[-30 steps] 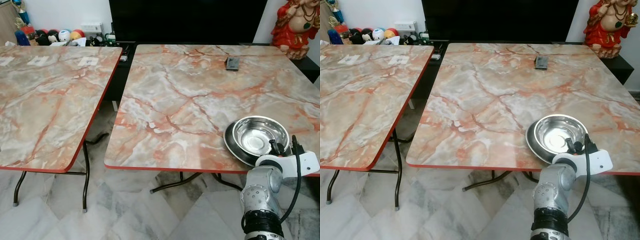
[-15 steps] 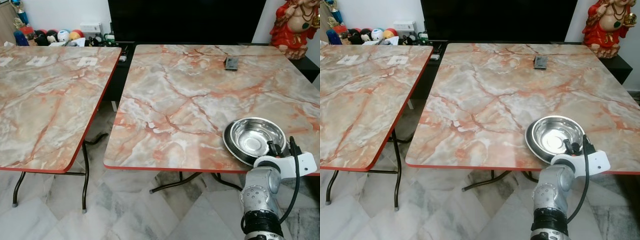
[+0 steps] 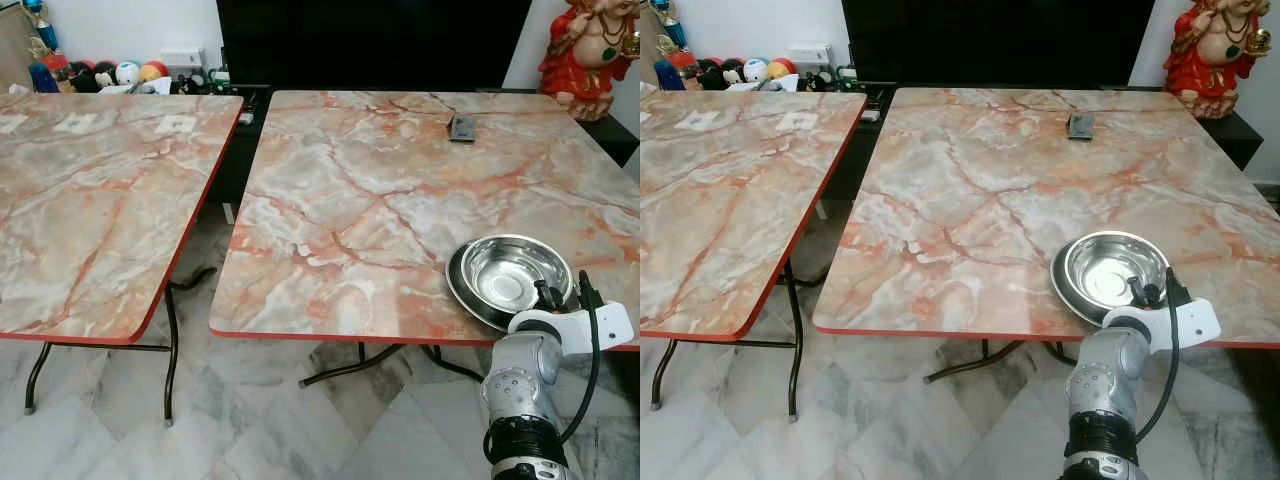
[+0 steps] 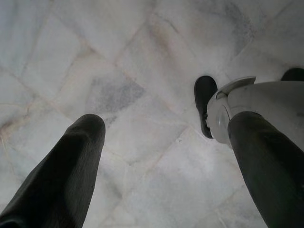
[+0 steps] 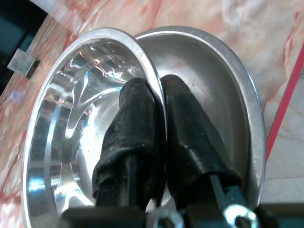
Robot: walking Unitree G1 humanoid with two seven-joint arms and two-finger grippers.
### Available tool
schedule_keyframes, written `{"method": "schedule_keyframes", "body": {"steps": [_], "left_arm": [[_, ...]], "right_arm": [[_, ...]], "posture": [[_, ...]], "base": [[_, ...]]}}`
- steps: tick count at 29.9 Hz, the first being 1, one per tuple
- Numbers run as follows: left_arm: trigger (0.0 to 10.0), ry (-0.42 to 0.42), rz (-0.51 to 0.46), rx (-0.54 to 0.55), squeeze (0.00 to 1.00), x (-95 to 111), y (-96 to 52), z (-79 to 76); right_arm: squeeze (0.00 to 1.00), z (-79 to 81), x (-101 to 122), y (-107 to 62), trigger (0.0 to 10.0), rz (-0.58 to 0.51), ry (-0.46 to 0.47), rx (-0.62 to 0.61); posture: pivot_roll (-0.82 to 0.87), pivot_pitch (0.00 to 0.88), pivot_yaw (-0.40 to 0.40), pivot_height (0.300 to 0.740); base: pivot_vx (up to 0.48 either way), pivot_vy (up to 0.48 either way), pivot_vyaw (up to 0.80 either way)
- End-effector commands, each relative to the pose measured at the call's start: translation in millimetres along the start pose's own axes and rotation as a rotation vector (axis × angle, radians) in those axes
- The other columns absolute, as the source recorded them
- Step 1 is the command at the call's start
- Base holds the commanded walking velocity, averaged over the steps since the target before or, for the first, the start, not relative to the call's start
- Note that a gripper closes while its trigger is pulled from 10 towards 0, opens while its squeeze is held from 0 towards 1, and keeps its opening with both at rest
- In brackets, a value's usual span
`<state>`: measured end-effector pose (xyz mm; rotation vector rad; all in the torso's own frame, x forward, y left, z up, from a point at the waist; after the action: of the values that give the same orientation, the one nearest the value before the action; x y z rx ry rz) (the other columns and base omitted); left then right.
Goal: Setting the table
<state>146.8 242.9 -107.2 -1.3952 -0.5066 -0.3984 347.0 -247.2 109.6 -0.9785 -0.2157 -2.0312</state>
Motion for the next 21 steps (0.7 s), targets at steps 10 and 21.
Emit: {"method": "schedule_keyframes", "body": {"steps": [10, 21], "left_arm": [[10.0, -0.004, -0.002, -0.012, 0.0, 5.5, 2.9, -10.6], [10.0, -0.005, -0.005, -0.012, 0.0, 5.6, 3.0, -11.6]], "right_arm": [[0.3, 4.7, 0.6, 1.4, 10.0, -0.003, 0.009, 0.006], [0.0, 5.0, -1.0, 1.9, 10.0, 0.004, 0.009, 0.008]], "posture": [[0.02, 0.089, -0.001, 0.74], [0.02, 0.088, -0.001, 0.74]], "base": [[0.0, 0.0, 0.0], [0.0, 0.0, 0.0]]}}
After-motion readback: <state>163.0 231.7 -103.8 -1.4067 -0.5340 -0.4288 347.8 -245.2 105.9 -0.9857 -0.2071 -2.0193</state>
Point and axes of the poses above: a point about 5 cm out from each wrist's last joint towards the gripper, its own y axis pointing out of the wrist towards the gripper, its own x axis along the axis of the wrist's last joint, z = x × y, the point moved 2 cm from there along y, pointing out of the wrist towards the gripper, and after that the axes turned 5 degrees about -y, right-handed, at the moved point
